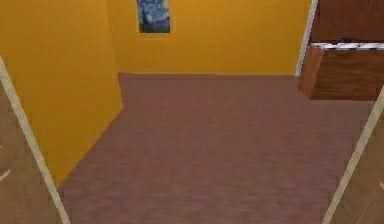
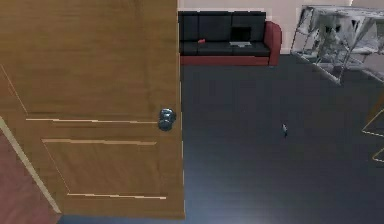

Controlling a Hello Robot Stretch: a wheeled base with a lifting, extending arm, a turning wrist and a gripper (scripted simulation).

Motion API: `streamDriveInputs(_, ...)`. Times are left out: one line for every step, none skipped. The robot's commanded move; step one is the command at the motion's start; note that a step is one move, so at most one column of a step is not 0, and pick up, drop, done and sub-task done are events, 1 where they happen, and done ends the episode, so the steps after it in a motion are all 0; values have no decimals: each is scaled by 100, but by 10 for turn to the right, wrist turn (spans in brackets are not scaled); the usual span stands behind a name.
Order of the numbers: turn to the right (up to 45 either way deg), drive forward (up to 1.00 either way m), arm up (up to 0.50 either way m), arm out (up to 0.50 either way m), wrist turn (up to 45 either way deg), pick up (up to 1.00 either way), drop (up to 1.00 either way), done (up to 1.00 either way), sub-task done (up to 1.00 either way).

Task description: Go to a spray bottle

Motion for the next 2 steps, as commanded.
streamDriveInputs(210, 0, 0, 0, 0, 0, 0, 0, 0)
streamDriveInputs(0, 35, 0, 0, 0, 0, 0, 0, 0)
